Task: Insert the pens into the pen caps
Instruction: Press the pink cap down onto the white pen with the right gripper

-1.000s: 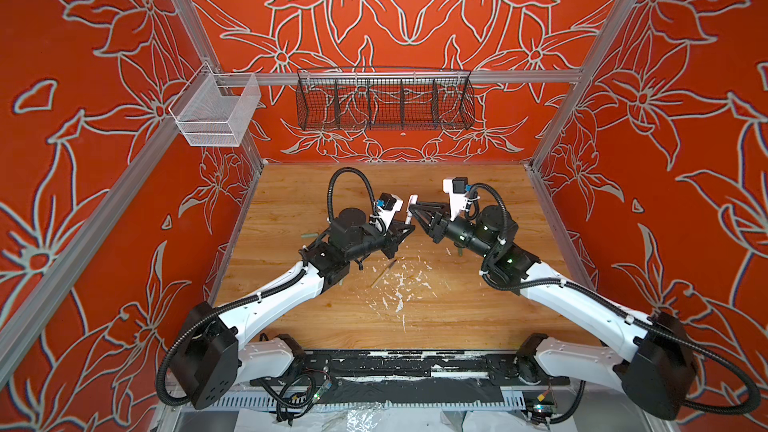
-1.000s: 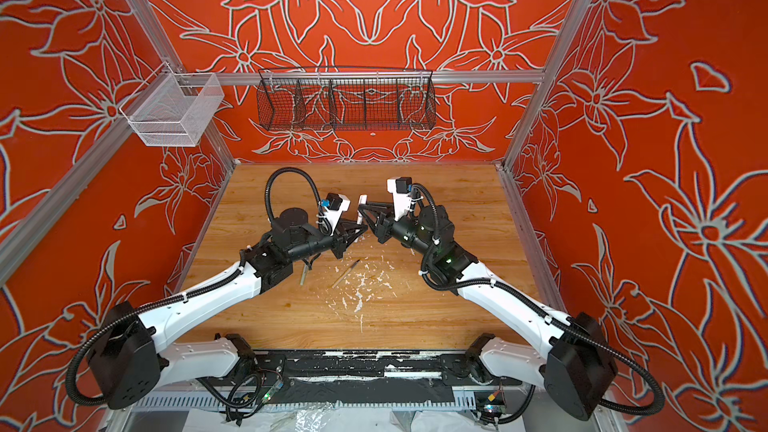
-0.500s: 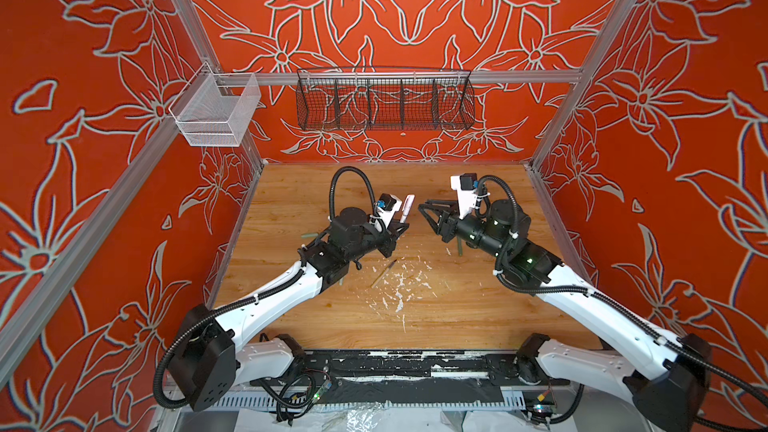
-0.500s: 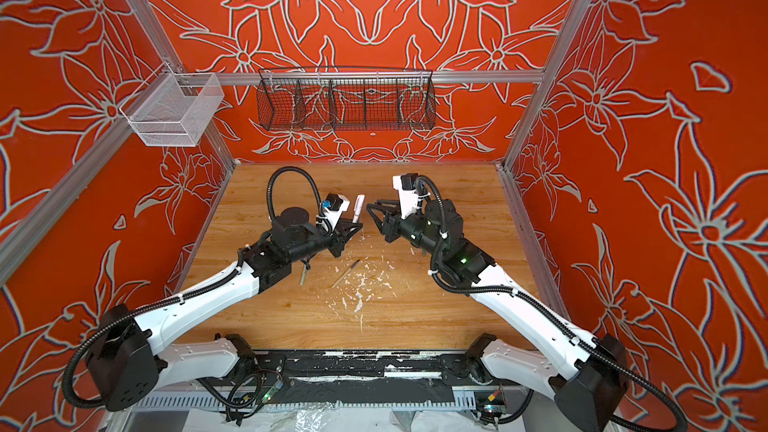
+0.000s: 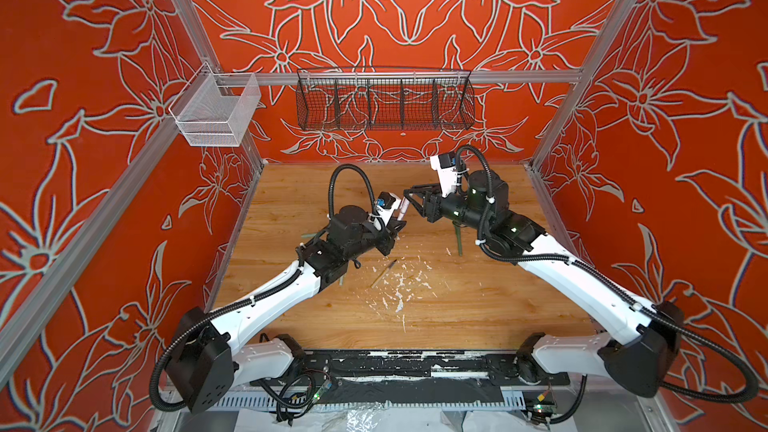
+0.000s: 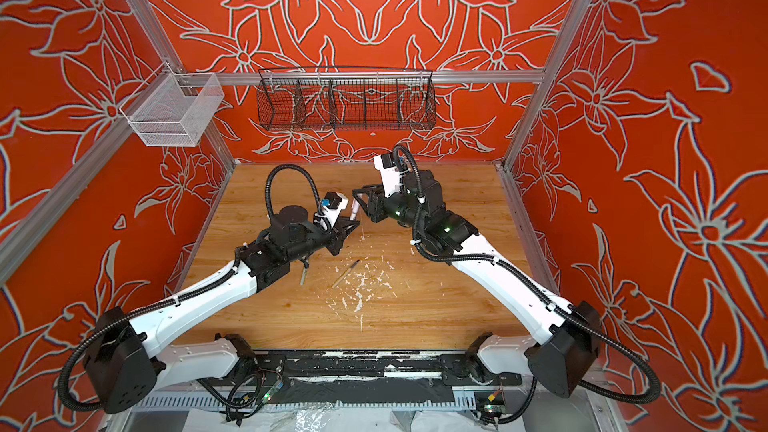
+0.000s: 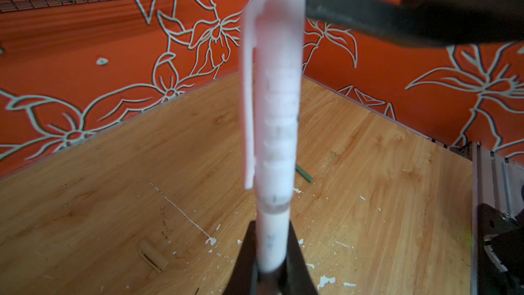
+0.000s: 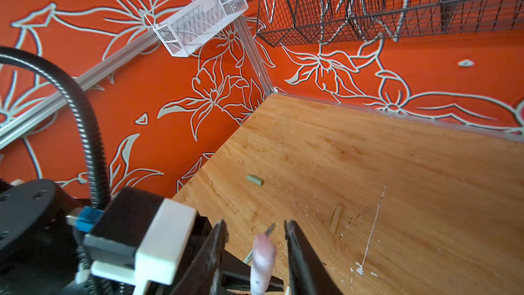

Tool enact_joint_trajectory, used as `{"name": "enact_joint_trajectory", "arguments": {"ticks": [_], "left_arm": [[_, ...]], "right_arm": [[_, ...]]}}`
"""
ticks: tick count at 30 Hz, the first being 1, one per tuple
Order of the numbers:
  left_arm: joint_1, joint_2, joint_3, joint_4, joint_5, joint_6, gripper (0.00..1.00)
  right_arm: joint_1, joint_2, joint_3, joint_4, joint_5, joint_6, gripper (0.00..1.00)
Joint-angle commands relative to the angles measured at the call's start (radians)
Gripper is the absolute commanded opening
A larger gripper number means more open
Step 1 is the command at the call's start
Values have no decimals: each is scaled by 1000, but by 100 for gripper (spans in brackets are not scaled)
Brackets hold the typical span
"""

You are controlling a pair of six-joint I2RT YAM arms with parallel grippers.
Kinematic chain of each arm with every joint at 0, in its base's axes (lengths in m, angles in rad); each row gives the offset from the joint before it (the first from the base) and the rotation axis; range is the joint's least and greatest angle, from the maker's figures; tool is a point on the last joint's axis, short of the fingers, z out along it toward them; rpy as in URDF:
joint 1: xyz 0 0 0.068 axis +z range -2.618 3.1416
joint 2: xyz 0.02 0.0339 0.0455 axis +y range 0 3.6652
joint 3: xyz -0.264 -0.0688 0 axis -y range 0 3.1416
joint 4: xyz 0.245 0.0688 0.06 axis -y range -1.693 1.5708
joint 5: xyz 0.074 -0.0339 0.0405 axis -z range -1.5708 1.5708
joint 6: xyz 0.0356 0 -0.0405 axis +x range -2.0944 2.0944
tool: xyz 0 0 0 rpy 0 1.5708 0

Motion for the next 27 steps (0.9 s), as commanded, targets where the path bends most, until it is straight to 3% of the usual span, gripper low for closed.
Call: {"name": "enact_joint_trajectory", "arguments": {"ticks": [1,6,13,27], "left_arm": [[-2,-11,14,19,4,-19,0],[-2,-10,15,19,-10,-21,0],[-2,-11,-10,78,-51,-72,0],[-1,29,228,-1,-70,-64,0]], "right_arm": [[-2,18,22,3,-37,57,33],[-4,35,15,23,-68,100,25],[5,52,-18,24,-99,136,4],[41,-24,-120,7,-79,29,3]]}}
